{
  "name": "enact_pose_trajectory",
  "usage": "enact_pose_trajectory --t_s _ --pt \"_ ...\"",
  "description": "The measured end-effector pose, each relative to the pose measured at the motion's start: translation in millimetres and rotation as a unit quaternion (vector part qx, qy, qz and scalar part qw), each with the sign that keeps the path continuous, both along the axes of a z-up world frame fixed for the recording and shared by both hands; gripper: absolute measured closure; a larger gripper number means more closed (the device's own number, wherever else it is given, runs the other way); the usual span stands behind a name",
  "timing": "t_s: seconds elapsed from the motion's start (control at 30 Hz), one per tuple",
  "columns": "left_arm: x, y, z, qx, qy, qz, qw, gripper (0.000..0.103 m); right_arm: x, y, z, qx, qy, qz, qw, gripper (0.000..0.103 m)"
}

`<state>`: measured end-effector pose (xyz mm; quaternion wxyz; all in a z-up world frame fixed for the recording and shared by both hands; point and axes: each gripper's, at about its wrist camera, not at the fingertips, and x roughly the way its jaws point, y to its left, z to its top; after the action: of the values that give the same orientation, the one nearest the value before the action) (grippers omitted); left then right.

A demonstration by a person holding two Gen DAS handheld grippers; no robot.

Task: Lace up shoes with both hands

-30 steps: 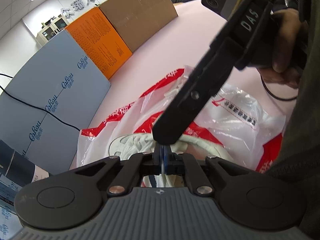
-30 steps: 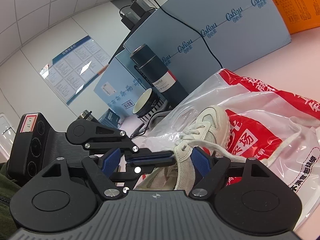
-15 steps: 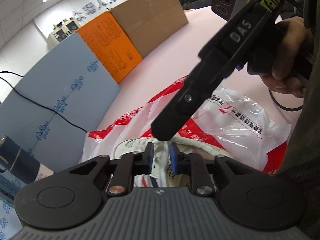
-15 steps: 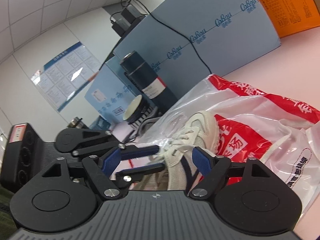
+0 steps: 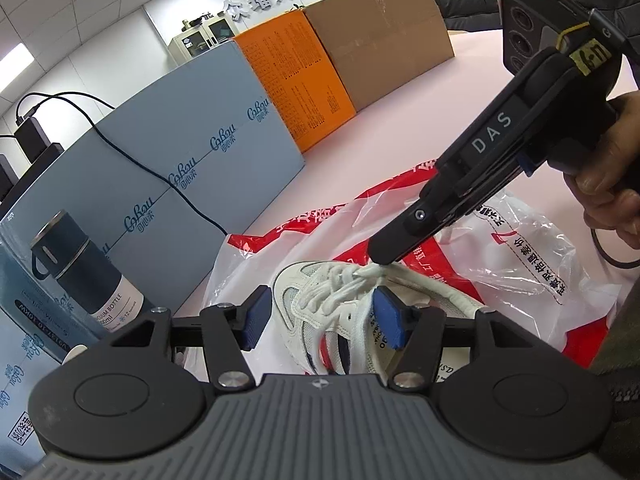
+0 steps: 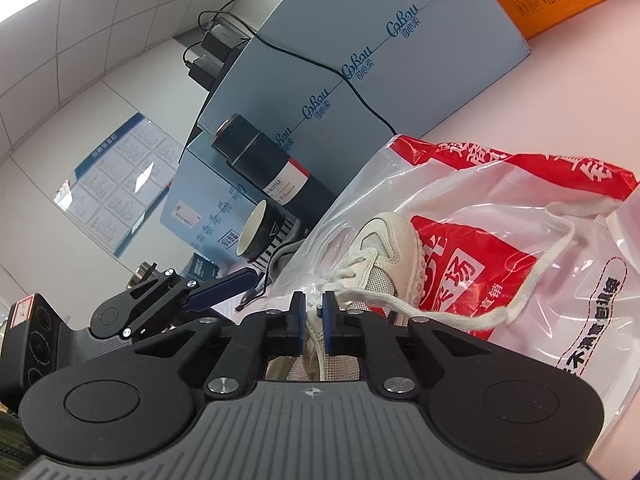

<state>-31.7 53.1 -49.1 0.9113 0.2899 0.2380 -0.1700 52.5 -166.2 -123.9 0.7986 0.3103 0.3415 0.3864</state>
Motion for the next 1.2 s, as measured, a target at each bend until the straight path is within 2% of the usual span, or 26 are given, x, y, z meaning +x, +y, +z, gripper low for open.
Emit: enact_pose_trajectory --t_s 0.07,0.1,0.17,0.3,0.37,0.47,0.6,0.7,0.83,0.87,1.03,1.2 --pt "-2 -1 0 -0.003 0.007 -0.009 0.9999 0.038 1 -3 -2 0.011 0.010 -0.006 1.000 0.100" --pt "-2 -4 -2 0.005 0.005 -0.016 0.9998 0.026 2 -6 -3 0.018 0.015 -0.011 1.000 0.100" --pt "-2 -8 -5 0.019 -0.004 -0.018 0.9996 0.027 2 -12 -4 0.030 0.021 -0.022 0.999 0.100" --pt "9 -4 -6 0.003 0.019 0.026 0.9995 0.025 0 -21 -2 0.043 0.022 -0.047 0.998 0.100" --pt "12 -1 -7 -0.006 0.029 0.041 0.9987 0.025 -1 -35 -1 0.066 0.026 -0.083 0.994 0.102" --pt "11 3 -8 -0.019 0.037 0.064 0.9971 0.025 -3 -64 -4 0.120 0.046 -0.155 0.979 0.102" --pt "15 11 -10 -0.054 0.060 0.098 0.9919 0.024 -2 -68 9 0.116 0.026 -0.114 0.986 0.099" --pt "12 8 -10 -0.047 0.051 0.104 0.9922 0.022 -7 -38 18 0.045 0.007 -0.048 0.998 0.098" --pt "3 7 -10 -0.040 0.033 0.118 0.9917 0.021 -14 -5 17 -0.038 -0.008 -0.007 0.999 0.097" --pt "1 8 -10 -0.041 0.031 0.123 0.9911 0.021 -15 -1 17 -0.045 -0.010 -0.007 0.999 0.097" --pt "-3 17 -11 -0.064 0.046 0.154 0.9849 0.021 -19 6 11 -0.028 -0.009 -0.018 0.999 0.097" --pt "3 27 -14 -0.113 0.078 0.181 0.9739 0.021 -15 4 3 -0.011 0.010 -0.040 0.999 0.097"
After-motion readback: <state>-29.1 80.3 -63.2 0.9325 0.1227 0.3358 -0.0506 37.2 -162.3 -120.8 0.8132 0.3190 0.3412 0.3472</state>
